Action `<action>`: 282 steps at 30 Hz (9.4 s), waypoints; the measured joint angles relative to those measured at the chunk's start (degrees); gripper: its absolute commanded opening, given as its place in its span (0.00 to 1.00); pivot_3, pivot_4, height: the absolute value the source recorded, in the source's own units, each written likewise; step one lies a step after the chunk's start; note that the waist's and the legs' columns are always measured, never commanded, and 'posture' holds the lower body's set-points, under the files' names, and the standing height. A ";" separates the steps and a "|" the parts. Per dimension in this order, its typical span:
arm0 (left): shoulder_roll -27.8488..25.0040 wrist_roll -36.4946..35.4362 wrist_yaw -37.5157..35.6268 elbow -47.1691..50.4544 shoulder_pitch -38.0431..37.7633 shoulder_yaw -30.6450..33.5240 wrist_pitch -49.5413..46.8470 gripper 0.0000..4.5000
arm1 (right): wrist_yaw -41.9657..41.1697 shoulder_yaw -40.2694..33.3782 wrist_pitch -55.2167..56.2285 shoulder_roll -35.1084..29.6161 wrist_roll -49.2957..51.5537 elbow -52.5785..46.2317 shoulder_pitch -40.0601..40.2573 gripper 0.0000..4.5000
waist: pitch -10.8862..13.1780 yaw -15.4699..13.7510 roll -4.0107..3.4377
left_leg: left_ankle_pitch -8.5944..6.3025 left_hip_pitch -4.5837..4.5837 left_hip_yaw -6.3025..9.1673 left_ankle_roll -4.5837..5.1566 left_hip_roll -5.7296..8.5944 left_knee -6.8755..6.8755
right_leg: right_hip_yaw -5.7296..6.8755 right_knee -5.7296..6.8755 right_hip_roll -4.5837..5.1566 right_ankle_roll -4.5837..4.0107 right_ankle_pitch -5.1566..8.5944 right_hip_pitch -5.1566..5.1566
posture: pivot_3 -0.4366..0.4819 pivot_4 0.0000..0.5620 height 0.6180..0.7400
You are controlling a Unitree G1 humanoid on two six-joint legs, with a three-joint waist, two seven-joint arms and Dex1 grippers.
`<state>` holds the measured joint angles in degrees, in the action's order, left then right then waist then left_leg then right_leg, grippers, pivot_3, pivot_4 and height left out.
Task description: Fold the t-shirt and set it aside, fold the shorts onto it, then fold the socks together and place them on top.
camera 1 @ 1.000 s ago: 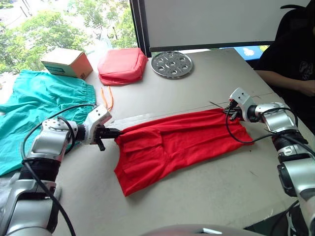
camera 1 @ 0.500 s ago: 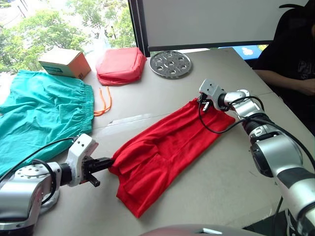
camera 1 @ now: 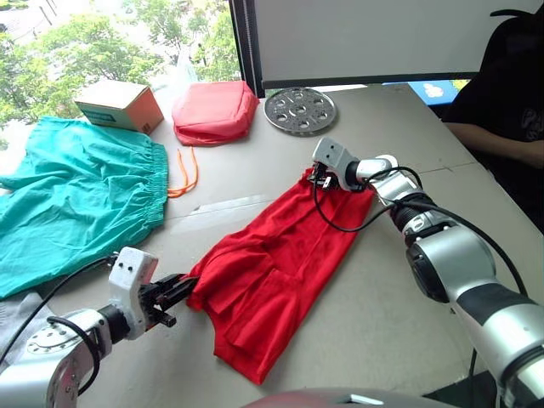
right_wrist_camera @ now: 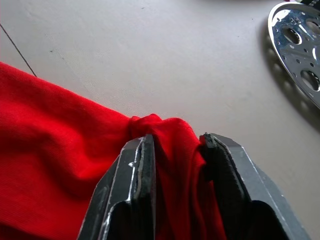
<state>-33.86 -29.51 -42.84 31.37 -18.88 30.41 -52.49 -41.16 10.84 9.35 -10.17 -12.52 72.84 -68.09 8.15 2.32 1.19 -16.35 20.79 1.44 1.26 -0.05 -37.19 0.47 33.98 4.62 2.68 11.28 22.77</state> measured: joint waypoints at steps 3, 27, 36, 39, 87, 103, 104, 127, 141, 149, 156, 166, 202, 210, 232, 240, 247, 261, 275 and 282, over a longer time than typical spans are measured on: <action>-3.80 -1.53 -3.08 -5.14 3.02 2.33 3.38 0.91 | 0.72 -2.44 -0.01 -4.85 1.76 -5.38 3.24 0.94 | -0.02 -0.30 0.03 | 0.13 0.08 0.11 -0.20 0.03 0.02 | 0.12 -0.09 -0.08 0.00 0.00 -0.01 | 0.48 0.27 1.00; -20.65 2.87 -26.29 -32.00 25.46 -20.34 20.73 0.96 | 19.47 -24.00 -67.46 -2.22 24.76 -67.53 34.40 0.94 | 0.02 -0.28 -0.08 | 0.01 0.05 -0.11 0.13 0.00 0.04 | -0.08 -0.08 -0.72 0.06 0.01 0.00 | 0.48 0.27 1.00; -25.28 4.59 -32.16 -37.16 24.62 -23.52 20.72 0.96 | 21.84 -23.88 -65.00 -1.78 26.07 -64.74 33.57 0.94 | 0.01 -0.07 -0.04 | 0.00 0.02 -0.12 0.13 -0.16 0.06 | -0.12 -0.07 -0.72 0.10 0.00 0.01 | 0.48 0.27 1.00; -25.55 4.69 -31.81 -35.22 23.05 -23.15 20.57 0.85 | 22.11 -22.93 -64.63 -1.24 26.63 -64.68 33.55 0.84 | 0.01 -0.03 -0.05 | 0.00 -0.02 -0.14 0.13 -0.17 0.06 | -0.15 -0.05 -0.70 0.07 0.02 0.01 | 0.48 0.27 1.00; 9.10 -7.36 7.88 9.01 -21.34 -5.03 11.98 0.15 | 9.99 -6.21 -31.47 -2.89 13.03 -16.48 7.36 0.34 | 0.01 -0.21 -0.14 | -0.02 0.02 -0.13 0.14 -0.16 0.04 | -0.08 -0.19 -0.54 -0.01 0.03 0.04 | 0.48 0.27 1.00; -14.36 -15.34 -14.89 -8.93 5.50 -8.23 10.78 0.72 | -3.36 -13.63 -86.32 -18.65 46.49 -108.97 57.76 0.67 | -0.08 -1.41 0.01 | -0.03 0.03 0.00 0.14 -0.20 -0.02 | -0.01 -0.19 -0.67 0.34 0.26 0.01 | 0.48 0.27 1.00; -15.31 -15.29 -16.27 -9.17 6.26 -8.87 10.88 0.72 | -3.26 -12.94 -87.35 -18.72 47.74 -110.78 59.10 0.67 | -0.08 -1.48 0.02 | -0.03 0.02 0.00 0.13 -0.21 -0.03 | -0.01 -0.19 -0.67 0.36 0.27 0.01 | 0.48 0.27 1.00; -12.73 -3.03 -11.24 -20.69 32.47 -23.47 15.85 0.73 | 10.71 -4.07 -88.10 -11.46 51.11 -107.76 58.19 0.98 | -0.12 -1.59 0.46 | -0.01 0.05 0.06 0.14 -0.18 -0.05 | 0.00 -0.16 -0.84 0.16 0.14 0.00 | 0.48 0.27 1.00; -12.64 -2.16 -10.51 -20.76 31.88 -23.56 15.27 0.73 | 18.06 -1.64 -87.15 -7.17 49.50 -108.69 60.23 0.51 | -0.17 -1.12 0.54 | -0.02 -0.12 0.04 0.13 -0.47 -0.01 | -0.12 -0.13 -1.13 0.27 0.22 0.02 | 0.48 0.27 1.00; -12.77 -2.10 -9.26 -20.69 30.26 -21.79 15.14 0.73 | 21.51 1.38 -85.67 -6.50 46.31 -108.14 59.79 0.01 | -0.17 -1.00 0.54 | -0.02 -0.10 0.07 0.13 -0.50 0.03 | -0.11 -0.13 -1.15 0.17 0.19 0.06 | 0.48 0.27 1.00; -12.75 -2.13 -8.07 -20.57 30.25 -21.75 14.50 0.73 | 20.16 5.21 -81.99 -12.17 44.76 -109.64 59.14 0.01 | -0.15 -1.62 0.50 | -0.02 -0.01 0.06 0.12 -0.34 0.03 | -0.11 -0.18 -0.99 0.17 0.20 0.07 | 0.48 0.27 1.00; -12.69 -2.11 -7.58 -19.69 28.47 -21.53 14.41 0.73 | 9.50 7.06 -72.76 -31.08 43.03 -106.98 55.51 0.01 | -0.12 -2.28 0.52 | -0.03 0.04 0.06 0.14 -0.20 -0.07 | -0.06 -0.23 -0.79 0.31 0.28 0.01 | 0.48 0.27 1.00; 7.08 -2.33 13.45 -27.75 48.53 -27.84 -4.18 0.73 | -5.59 -8.38 -42.57 -41.72 31.06 -94.56 66.52 0.92 | -0.25 -4.51 0.89 | -0.02 0.15 0.47 0.16 0.30 -0.21 | 0.19 -0.17 -0.65 0.41 0.09 -0.27 | 0.48 0.27 1.00; 17.55 13.11 17.16 -54.05 62.40 -36.82 15.48 0.73 | -2.37 -21.76 -26.46 -26.85 37.98 -101.79 70.17 0.92 | -0.24 -4.32 0.86 | 0.00 0.10 0.36 0.14 0.35 -0.23 | 0.09 -0.18 -0.65 0.44 0.07 -0.29 | 0.48 0.27 1.00; 27.76 28.25 21.60 -100.58 83.81 -36.77 41.38 0.01 | 4.34 -21.97 -21.52 -20.83 33.43 -106.83 78.16 0.92 | -0.22 -4.17 0.87 | -0.01 0.15 0.38 0.18 0.42 -0.27 | 0.12 -0.11 -0.62 0.49 0.07 -0.28 | 0.48 0.27 1.00; 27.48 27.07 22.38 -99.18 82.95 -31.21 42.47 0.01 | 4.72 -21.89 -21.55 -20.77 33.06 -106.78 78.49 0.92 | -0.22 -3.80 0.87 | -0.01 0.14 0.41 0.17 0.42 -0.27 | 0.13 -0.08 -0.63 0.48 0.07 -0.28 | 0.48 0.27 1.00; 26.00 25.69 25.66 -91.26 78.43 -27.57 40.43 0.01 | 3.86 -20.77 -21.89 -21.19 33.11 -105.97 77.72 0.92 | -0.22 -3.12 0.87 | 0.00 0.09 0.42 0.16 0.40 -0.26 | 0.12 -0.03 -0.62 0.48 0.06 -0.29 | 0.48 0.27 1.00; 19.37 23.05 26.97 -63.01 60.71 -23.78 28.78 0.15 | -3.60 -19.85 -26.63 -27.22 36.54 -104.01 76.58 0.96 | -0.24 -3.37 0.85 | 0.01 0.06 0.44 0.13 0.41 -0.31 | 0.09 0.00 -0.56 0.47 0.05 -0.33 | 0.48 0.27 1.00; -10.32 -5.94 -16.37 -10.98 23.40 -18.31 13.77 0.70 | -19.79 -16.83 -11.57 -44.43 24.75 -99.83 81.06 1.00 | -0.18 -2.60 0.56 | -0.02 -0.14 0.08 0.15 -0.04 -0.26 | -0.04 -0.12 -0.60 0.33 0.29 -0.32 | 0.48 0.27 1.00; -13.19 1.17 -28.16 -5.07 -0.03 -17.88 34.09 0.70 | -15.84 -12.85 19.30 -46.56 7.87 -87.33 84.11 1.00 | -0.17 -3.67 0.48 | -0.02 -0.15 -0.12 0.15 -0.06 -0.31 | -0.19 -0.10 -0.57 0.37 0.32 -0.27 | 0.48 0.27 1.00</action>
<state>-47.05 -28.35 -71.01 26.30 -18.90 12.53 -18.40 -56.99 -2.01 28.65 -56.73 -4.65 -14.49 16.02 7.98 -1.35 1.67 -16.37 20.64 1.32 1.41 -0.11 -37.50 0.28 33.88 4.04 3.05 11.60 22.50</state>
